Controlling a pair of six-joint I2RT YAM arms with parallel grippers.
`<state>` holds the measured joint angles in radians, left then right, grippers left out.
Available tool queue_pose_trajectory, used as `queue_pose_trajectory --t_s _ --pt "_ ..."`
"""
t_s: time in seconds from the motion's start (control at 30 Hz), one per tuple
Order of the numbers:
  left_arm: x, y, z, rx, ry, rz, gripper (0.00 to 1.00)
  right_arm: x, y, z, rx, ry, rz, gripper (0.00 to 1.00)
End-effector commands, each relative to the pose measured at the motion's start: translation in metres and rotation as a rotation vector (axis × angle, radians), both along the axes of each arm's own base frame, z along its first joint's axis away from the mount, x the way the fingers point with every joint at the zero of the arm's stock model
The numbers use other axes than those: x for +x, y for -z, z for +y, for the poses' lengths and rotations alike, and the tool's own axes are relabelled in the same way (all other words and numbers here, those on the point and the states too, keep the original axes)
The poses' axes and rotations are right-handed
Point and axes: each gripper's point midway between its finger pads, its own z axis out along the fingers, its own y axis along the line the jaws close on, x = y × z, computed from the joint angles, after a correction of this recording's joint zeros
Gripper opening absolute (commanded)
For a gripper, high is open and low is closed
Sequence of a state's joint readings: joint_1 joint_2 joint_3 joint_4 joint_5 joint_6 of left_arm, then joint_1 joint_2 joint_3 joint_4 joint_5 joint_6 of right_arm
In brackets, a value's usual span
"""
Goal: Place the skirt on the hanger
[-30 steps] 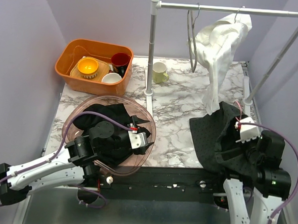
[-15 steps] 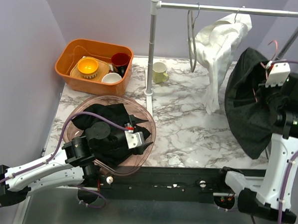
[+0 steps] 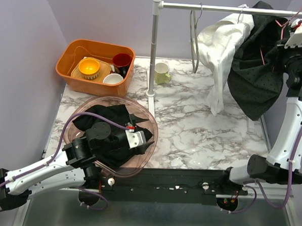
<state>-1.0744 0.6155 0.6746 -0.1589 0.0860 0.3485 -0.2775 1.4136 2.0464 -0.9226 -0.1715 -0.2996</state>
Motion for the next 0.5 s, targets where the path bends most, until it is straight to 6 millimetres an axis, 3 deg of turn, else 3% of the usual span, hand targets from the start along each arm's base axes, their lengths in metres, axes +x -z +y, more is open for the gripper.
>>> queue_pose_trajectory --t_s 0.0,0.17,0.33,0.47 --pt "0.004 -0.002 0.001 -0.017 -0.019 0.004 0.98 0.029 -0.012 -0.006 0.053 -0.017 -0.066 0.01" --pt "0.007 0.001 0.0 -0.011 -0.022 0.014 0.98 0.049 0.017 -0.016 0.073 -0.015 0.008 0.01" --pt "0.013 0.001 0.0 -0.023 -0.041 0.035 0.98 0.05 0.036 -0.022 0.071 -0.008 0.045 0.01" --pt "0.022 0.0 0.002 -0.038 -0.073 0.072 0.98 0.045 0.043 -0.019 0.068 -0.03 0.061 0.11"
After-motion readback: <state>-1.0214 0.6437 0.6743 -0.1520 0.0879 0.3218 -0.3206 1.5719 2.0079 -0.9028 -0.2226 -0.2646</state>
